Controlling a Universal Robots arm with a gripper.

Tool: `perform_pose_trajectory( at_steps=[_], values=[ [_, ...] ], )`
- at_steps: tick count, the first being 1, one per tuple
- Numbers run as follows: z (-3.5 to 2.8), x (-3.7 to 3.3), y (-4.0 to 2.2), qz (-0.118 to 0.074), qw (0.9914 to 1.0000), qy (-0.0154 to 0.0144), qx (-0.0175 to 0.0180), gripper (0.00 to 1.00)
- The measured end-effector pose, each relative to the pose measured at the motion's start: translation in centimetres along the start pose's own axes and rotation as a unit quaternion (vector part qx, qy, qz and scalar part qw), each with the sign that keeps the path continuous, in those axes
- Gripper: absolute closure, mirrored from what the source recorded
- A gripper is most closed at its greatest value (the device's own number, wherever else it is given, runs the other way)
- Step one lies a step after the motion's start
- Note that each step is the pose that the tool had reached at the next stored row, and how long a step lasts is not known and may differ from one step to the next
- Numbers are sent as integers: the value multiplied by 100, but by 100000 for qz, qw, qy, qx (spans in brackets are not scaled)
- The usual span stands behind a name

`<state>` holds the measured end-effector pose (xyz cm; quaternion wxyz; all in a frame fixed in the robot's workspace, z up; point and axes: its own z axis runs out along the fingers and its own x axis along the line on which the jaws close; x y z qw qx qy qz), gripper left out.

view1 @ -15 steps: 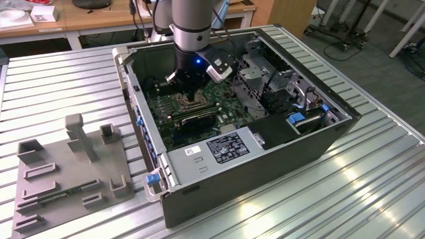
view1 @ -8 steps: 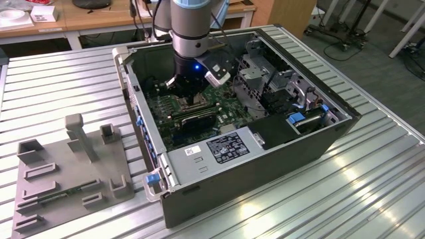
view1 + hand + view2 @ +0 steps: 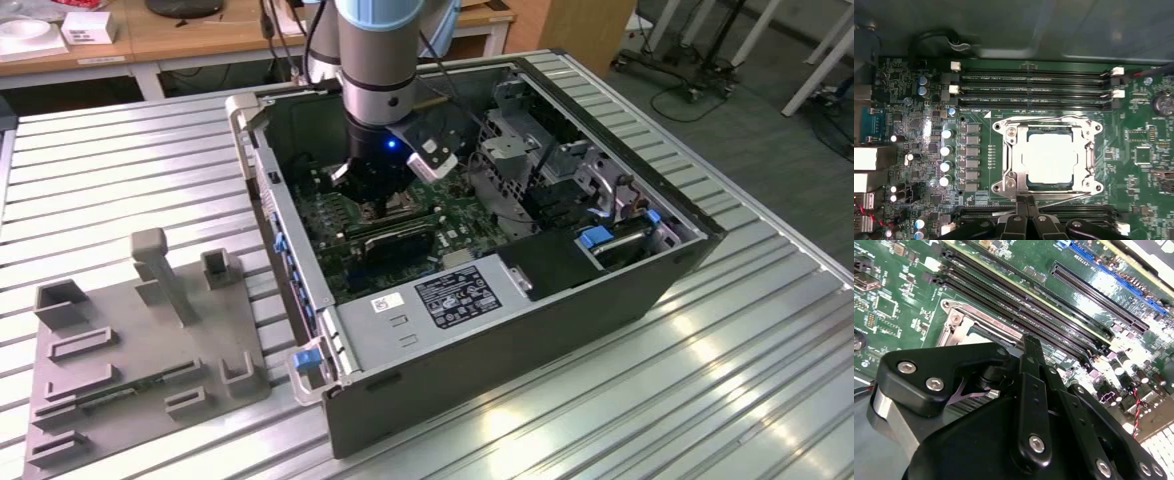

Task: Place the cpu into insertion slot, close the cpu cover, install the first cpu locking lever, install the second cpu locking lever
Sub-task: 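Install the second cpu locking lever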

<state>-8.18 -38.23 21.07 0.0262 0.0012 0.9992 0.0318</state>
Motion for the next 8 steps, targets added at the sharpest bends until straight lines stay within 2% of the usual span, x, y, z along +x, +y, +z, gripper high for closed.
perform_pose_trajectory(
  at_steps=[3, 8],
  values=[
    [33, 16, -2, -4, 100000, -1, 69, 89],
    [36, 17, -2, -5, 100000, 4, 110, 89]
  ],
)
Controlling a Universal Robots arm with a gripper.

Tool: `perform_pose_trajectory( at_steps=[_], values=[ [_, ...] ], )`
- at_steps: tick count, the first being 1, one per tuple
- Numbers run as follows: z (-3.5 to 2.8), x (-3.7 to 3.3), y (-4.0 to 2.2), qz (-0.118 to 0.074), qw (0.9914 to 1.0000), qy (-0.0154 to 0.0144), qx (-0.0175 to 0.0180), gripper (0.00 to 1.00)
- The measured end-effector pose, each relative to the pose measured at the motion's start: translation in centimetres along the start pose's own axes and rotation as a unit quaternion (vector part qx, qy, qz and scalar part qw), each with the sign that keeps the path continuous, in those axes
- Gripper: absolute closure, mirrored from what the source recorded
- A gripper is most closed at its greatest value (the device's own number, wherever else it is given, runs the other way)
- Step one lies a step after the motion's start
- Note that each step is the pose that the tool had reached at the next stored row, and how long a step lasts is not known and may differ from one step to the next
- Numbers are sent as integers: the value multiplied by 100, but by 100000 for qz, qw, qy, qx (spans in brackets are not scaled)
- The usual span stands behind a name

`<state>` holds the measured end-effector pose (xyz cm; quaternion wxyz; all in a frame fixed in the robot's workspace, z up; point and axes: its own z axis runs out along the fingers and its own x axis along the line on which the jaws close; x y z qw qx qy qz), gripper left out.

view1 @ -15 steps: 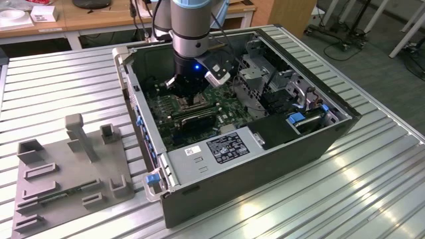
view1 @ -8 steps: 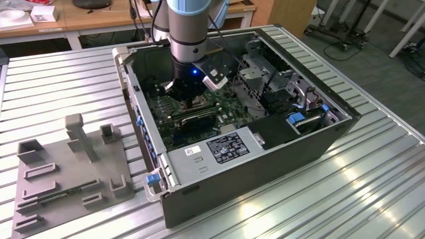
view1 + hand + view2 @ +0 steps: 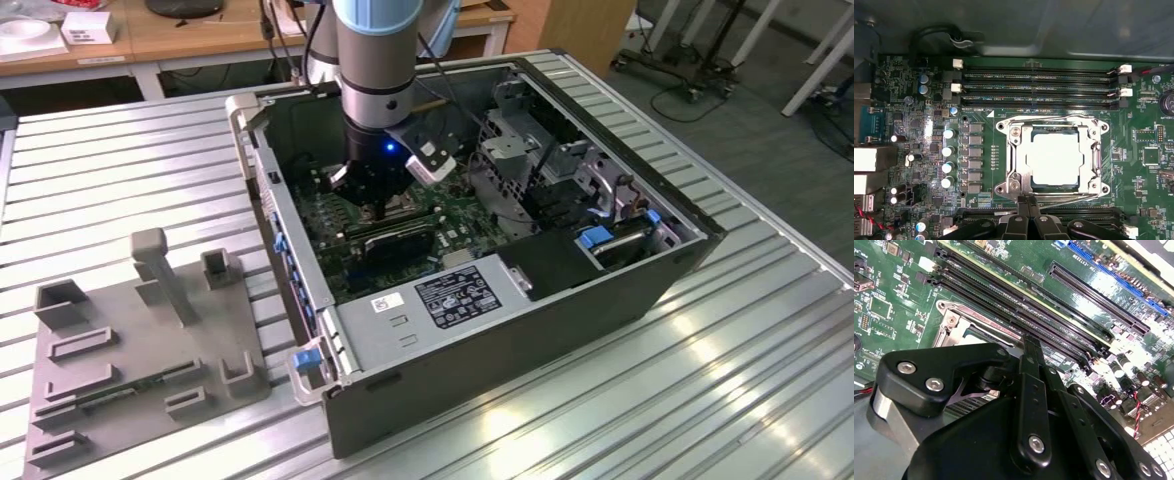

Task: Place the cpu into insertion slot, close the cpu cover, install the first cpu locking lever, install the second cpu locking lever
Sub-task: 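Install the second cpu locking lever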

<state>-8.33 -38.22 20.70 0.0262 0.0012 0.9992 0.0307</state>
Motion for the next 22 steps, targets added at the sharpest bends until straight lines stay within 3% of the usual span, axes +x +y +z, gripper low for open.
perform_pose_trajectory(
  at_steps=[6, 13, 22],
  values=[
    [8, 35, 2, -14, 100000, -270, -12, 89],
    [33, 102, 8, -54, 99996, -868, -4, 89],
    [49, 122, 37, -82, 99991, -1339, -8, 89]
  ],
)
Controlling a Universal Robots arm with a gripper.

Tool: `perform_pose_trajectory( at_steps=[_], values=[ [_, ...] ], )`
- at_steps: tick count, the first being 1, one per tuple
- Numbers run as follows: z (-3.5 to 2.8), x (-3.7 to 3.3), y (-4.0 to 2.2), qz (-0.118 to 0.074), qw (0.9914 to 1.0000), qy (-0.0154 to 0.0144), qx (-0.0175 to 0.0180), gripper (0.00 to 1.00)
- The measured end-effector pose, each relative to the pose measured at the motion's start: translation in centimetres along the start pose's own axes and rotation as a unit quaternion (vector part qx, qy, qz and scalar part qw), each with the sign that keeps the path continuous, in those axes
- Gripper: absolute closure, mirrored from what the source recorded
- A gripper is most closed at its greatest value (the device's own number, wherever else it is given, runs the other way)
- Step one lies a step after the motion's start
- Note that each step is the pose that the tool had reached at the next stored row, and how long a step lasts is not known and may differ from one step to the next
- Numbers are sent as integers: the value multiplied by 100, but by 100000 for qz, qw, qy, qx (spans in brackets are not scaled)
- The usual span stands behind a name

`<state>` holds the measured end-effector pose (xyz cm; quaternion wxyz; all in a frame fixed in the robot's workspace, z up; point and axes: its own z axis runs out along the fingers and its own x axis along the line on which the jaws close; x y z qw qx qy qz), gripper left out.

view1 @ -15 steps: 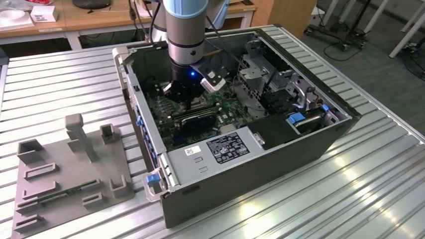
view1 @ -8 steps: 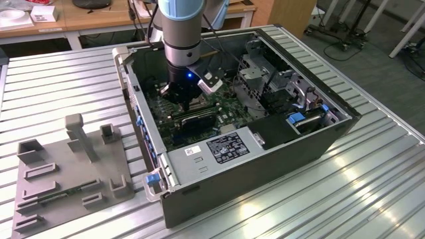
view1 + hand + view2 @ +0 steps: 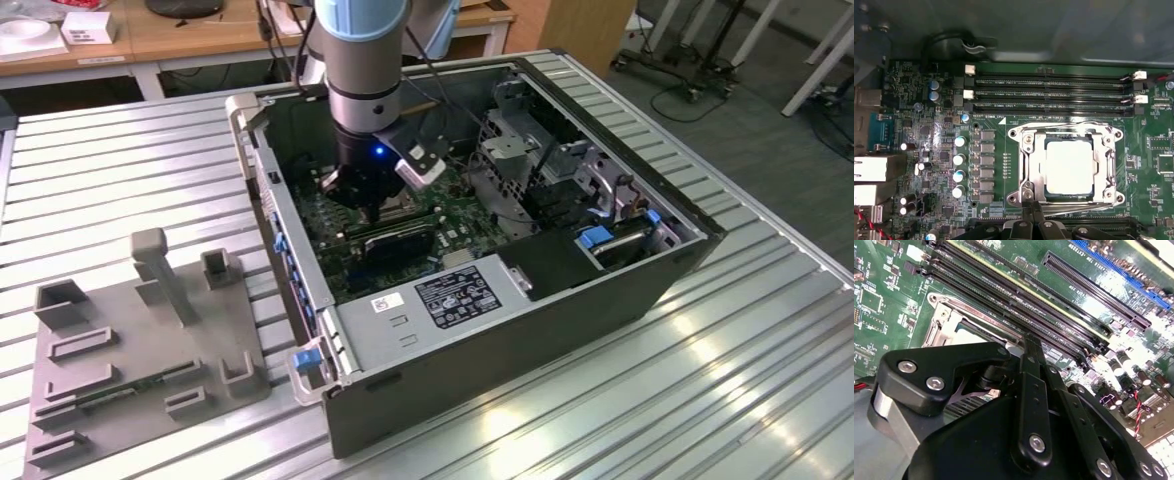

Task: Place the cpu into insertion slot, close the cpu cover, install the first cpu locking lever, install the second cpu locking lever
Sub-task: 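Install the second cpu locking lever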

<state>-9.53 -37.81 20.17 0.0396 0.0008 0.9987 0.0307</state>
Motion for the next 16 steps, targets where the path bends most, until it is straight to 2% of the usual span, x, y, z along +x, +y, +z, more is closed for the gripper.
perform_pose_trajectory(
  at_steps=[7, 11, 16],
  values=[
    [12, 50, 34, -19, 99999, -426, 3, 89],
    [22, 101, 45, -49, 99996, -882, -5, 89],
    [26, 124, 48, -68, 99992, -1242, -9, 89]
  ],
)
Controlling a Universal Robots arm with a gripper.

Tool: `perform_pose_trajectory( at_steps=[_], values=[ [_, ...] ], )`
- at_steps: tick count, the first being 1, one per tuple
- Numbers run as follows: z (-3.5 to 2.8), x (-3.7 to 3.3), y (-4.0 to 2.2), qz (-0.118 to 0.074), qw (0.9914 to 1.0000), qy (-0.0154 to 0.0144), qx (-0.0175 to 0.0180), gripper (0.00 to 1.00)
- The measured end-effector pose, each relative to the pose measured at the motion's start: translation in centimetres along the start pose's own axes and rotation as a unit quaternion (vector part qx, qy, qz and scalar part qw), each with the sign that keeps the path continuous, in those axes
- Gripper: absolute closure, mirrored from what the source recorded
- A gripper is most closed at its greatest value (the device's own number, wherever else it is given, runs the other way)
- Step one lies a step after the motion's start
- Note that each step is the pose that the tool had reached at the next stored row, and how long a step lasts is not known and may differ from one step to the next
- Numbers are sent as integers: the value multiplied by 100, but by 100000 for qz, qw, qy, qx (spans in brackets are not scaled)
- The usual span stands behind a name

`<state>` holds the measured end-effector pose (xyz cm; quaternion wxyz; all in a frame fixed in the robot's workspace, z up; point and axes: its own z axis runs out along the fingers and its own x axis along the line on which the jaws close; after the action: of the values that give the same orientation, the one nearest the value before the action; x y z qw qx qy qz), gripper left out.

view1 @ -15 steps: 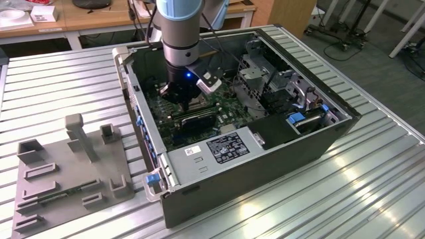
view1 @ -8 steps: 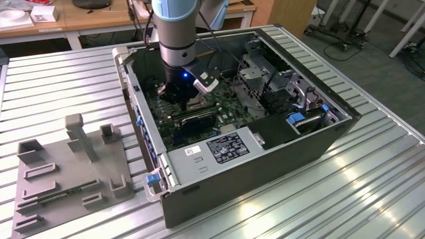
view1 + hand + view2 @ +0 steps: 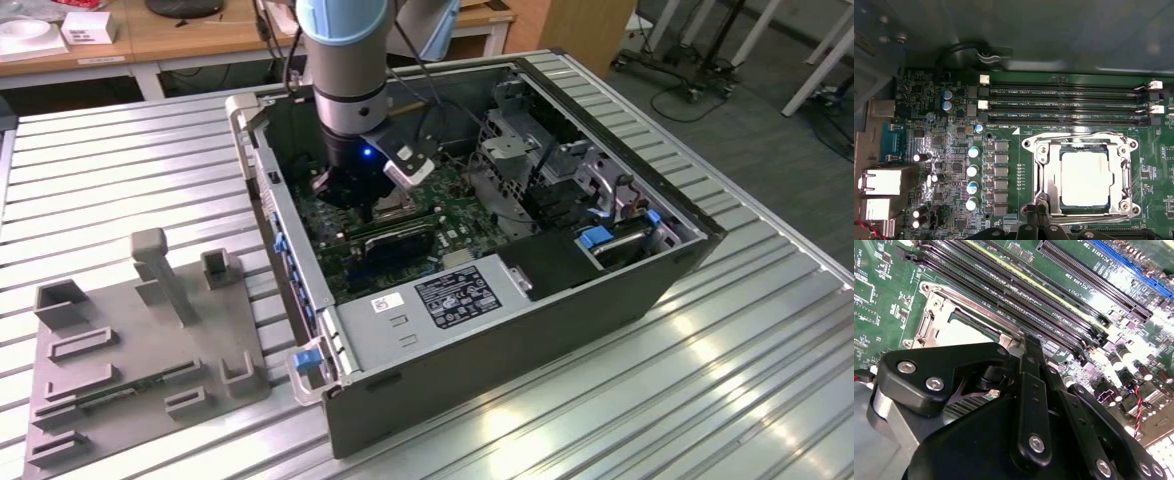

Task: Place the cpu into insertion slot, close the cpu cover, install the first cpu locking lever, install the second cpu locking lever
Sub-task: 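Install the second cpu locking lever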

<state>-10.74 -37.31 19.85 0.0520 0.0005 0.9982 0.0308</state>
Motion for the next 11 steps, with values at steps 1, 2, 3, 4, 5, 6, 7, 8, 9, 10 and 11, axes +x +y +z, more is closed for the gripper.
perform_pose_trajectory(
  at_steps=[1, 2, 3, 4, 5, 6, 7, 8, 9, 10, 11],
  values=[
    [1, 7, 0, -10, 100000, -98, 1, 89],
    [3, 15, 1, -12, 100000, -189, -2, 89],
    [4, 22, 2, -18, 100000, -270, -7, 89],
    [5, 28, 3, -25, 99999, -341, -3, 89],
    [4, 30, 3, -24, 99999, -360, 0, 89],
    [4, 31, 3, -26, 99999, -362, 2, 89],
    [4, 31, 3, -29, 99999, -364, 3, 89],
    [4, 31, 2, -31, 99999, -366, 3, 89],
    [5, 32, 2, -28, 99999, -376, 1, 89],
    [6, 34, 3, -25, 99999, -403, 2, 89],
    [8, 37, 4, -24, 99999, -458, 6, 89]
  ],
)
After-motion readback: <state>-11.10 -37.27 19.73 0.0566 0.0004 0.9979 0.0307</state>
